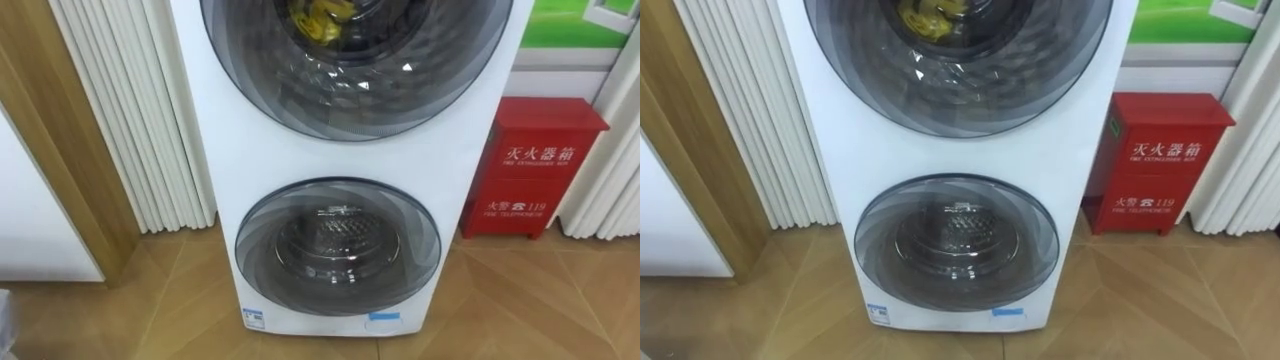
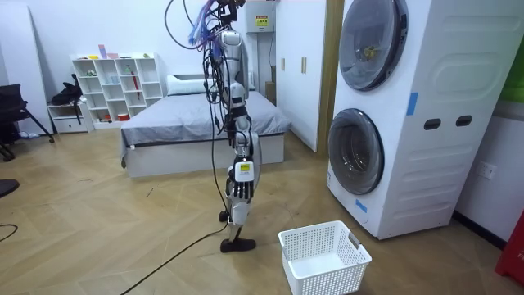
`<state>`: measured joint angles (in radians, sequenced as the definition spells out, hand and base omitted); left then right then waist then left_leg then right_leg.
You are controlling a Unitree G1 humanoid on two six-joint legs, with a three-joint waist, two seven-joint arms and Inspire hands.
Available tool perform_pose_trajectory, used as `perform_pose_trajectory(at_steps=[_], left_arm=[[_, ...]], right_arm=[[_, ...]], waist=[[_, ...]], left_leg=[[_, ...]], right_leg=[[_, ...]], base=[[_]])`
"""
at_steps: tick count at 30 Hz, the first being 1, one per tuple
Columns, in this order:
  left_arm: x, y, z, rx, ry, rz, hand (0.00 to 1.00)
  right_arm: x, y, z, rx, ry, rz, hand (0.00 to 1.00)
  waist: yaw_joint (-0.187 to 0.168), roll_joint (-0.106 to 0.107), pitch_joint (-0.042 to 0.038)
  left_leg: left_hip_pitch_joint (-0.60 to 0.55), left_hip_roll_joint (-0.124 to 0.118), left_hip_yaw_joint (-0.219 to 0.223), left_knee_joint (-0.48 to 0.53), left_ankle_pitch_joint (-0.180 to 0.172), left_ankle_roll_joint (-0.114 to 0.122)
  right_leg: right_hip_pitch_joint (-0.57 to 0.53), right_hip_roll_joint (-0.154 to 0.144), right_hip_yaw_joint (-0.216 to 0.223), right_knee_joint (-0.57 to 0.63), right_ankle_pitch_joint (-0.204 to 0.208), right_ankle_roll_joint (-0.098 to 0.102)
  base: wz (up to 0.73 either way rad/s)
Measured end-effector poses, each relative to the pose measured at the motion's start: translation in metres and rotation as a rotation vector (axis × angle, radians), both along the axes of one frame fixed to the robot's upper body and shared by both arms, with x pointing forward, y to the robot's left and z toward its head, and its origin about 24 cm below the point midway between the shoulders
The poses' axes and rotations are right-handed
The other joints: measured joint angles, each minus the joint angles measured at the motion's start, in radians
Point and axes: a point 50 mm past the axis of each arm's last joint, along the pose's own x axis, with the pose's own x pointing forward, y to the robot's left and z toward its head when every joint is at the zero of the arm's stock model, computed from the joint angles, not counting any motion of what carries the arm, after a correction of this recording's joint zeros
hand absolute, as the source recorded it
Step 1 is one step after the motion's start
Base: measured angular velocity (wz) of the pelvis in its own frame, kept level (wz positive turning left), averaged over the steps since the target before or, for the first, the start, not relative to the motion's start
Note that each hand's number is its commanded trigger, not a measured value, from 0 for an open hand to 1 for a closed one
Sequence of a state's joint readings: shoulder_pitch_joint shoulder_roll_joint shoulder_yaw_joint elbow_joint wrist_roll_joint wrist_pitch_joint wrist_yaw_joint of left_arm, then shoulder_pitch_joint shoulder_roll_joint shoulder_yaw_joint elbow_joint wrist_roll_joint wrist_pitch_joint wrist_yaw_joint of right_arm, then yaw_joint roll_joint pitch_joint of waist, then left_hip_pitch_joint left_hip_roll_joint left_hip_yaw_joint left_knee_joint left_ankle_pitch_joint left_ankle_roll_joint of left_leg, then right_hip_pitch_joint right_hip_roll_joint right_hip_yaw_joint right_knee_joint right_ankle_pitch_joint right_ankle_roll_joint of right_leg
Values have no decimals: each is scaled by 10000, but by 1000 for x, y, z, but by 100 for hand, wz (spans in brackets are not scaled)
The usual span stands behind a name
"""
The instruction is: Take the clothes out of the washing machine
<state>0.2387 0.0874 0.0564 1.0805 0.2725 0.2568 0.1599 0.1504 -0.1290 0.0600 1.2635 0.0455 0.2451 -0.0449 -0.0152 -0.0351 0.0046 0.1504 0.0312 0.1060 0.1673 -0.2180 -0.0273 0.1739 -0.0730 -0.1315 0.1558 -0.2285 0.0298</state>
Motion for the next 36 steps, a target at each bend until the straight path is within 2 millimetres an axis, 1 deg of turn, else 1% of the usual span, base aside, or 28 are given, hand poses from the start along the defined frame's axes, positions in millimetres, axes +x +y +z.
perform_pose_trajectory(at_steps=[2,3,4,5,6,7,9,10,11,12,13,14,15,16,18,19,20,22,24,25,28,30,31,32,33,34,35,36], left_arm=[[4,0,0,-16,-133,-46,0],[6,0,0,-19,-239,-84,0],[7,0,0,-14,-277,-96,0],[8,2,1,20,-358,-100,0],[12,4,1,78,-503,-82,0],[14,5,1,111,-605,-74,0],[21,9,3,219,-917,-96,0],[23,11,3,304,-1003,-130,0],[23,12,4,353,-1036,-114,0],[23,14,4,475,-1060,-103,0],[22,17,5,574,-1042,-137,0],[20,19,5,615,-987,-134,0],[18,21,6,676,-914,-143,0],[19,21,6,695,-943,-148,0],[13,21,6,699,-769,-98,0],[11,21,6,698,-722,-77,0],[10,22,7,656,-680,-16,0],[7,23,7,549,-656,109,0],[6,23,8,560,-690,135,0],[6,24,9,586,-693,129,0],[5,24,9,596,-726,124,0],[6,24,9,599,-744,117,0],[6,24,9,601,-743,117,0],[5,24,9,596,-726,119,0],[7,24,9,590,-795,98,0],[6,27,10,688,-808,113,0],[2,40,14,1044,-788,251,0],[-3,49,17,1343,-590,172,0]], right_arm=[[13,-4,2,-331,-314,577,0],[26,-12,5,-794,-736,953,0],[35,-16,7,-1022,-1119,852,0],[62,-23,14,-1393,-2271,379,0],[93,-25,22,-1555,-3657,-228,0],[108,-26,27,-1538,-4355,-564,0],[165,-19,56,-1082,-7111,-1103,0],[190,-15,73,-899,-8289,-1013,0],[201,-14,82,-859,-8803,-948,0],[222,-11,99,-812,-9776,-934,0],[238,-10,115,-804,-10552,-998,0],[245,-10,123,-795,-10924,-1071,0],[255,-11,135,-770,-11499,-1205,0],[260,-11,141,-769,-11723,-1279,0],[275,-11,162,-871,-12626,-1351,0],[278,-11,167,-861,-12823,-1338,0],[284,-9,177,-807,-13229,-1317,0],[293,-8,194,-706,-13910,-1224,0],[310,-8,223,-821,-14878,-989,0],[317,-9,236,-854,-15303,-1030,0],[329,-12,259,-979,-15983,-1068,0],[336,-17,280,-1378,-16527,-1022,0],[338,-19,285,-1470,-16661,-1037,0],[341,-21,293,-1639,-16899,-1128,0],[342,-22,299,-1721,-17052,-1169,0],[343,-21,300,-1684,-17095,-1158,0],[347,-13,306,-1517,-17285,-889,0],[349,-14,314,-1630,-17522,-909,0]], waist=[[6,9,78],[14,35,105],[12,44,108],[2,40,110],[-13,0,113],[-22,-29,102],[0,-156,80],[11,-216,48],[1,-235,27],[35,-268,2],[73,-351,-7],[121,-400,-10],[184,-461,-43],[197,-443,-46],[237,-530,-127],[239,-534,-131],[230,-546,-139],[237,-529,-127],[245,-455,-79],[254,-448,-74],[244,-454,-72],[243,-501,-86],[245,-514,-87],[283,-488,-80],[434,-225,-13],[505,-113,-17],[476,-270,-52],[356,-722,28]], left_leg=[[-3,-6,18,14,0,0],[-8,-16,41,8,1,2],[-7,-18,63,8,2,2],[-2,-14,144,10,3,5],[13,-7,188,14,4,5],[16,-6,188,14,4,5],[12,0,189,14,4,5],[-5,2,189,17,4,4],[-12,1,189,17,3,4],[-28,0,197,15,3,4],[-27,4,197,12,4,3],[-22,13,196,11,4,3],[1,40,196,11,4,3],[7,49,195,9,4,3],[34,53,187,-27,4,3],[46,55,178,-33,4,3],[58,55,152,-38,4,3],[57,55,152,-46,4,3],[64,61,158,-47,4,3],[76,73,156,-50,4,3],[98,112,87,-67,7,5],[88,117,-26,-82,7,5],[92,122,-65,-84,7,5],[138,192,-327,-105,19,13],[362,655,-1242,-292,56,47],[366,892,-1710,-344,56,44],[166,1230,-1904,-302,16,-48],[148,1183,-1503,-141,-317,-569]], right_leg=[[-30,-12,5,17,-3,5],[-70,-23,37,46,0,11],[-94,-28,55,70,3,15],[-168,-29,129,164,3,15],[-174,-21,158,156,4,16],[-171,-20,154,155,4,16],[-174,4,189,130,5,17],[-174,7,171,127,8,13],[-173,7,165,130,10,12],[-173,8,159,137,22,8],[-174,14,153,141,25,4],[-174,23,154,147,34,-3],[-160,49,155,152,88,-15],[-153,59,152,152,108,-6],[-156,67,177,161,126,14],[-156,68,182,163,129,16],[-155,68,161,166,131,19],[-159,66,145,173,132,21],[-177,67,87,186,132,22],[-174,68,-1,193,132,22],[-172,95,-113,330,132,22],[-184,96,-230,365,132,22],[-203,96,-260,412,132,22],[-390,130,-401,826,128,23],[-1156,397,-602,2003,-139,-154],[-1551,800,-417,1676,-226,-457],[-2305,1402,-292,279,393,-997],[-2746,1176,-944,-166,2299,-1181]], base=[[-2],[-7],[-16],[-16],[-11],[0],[0],[0],[0],[0],[0],[0],[-3],[0],[-2],[-7],[-4],[0],[-4],[-5],[7],[14],[0],[-21],[-38],[-74],[-57],[-27]])
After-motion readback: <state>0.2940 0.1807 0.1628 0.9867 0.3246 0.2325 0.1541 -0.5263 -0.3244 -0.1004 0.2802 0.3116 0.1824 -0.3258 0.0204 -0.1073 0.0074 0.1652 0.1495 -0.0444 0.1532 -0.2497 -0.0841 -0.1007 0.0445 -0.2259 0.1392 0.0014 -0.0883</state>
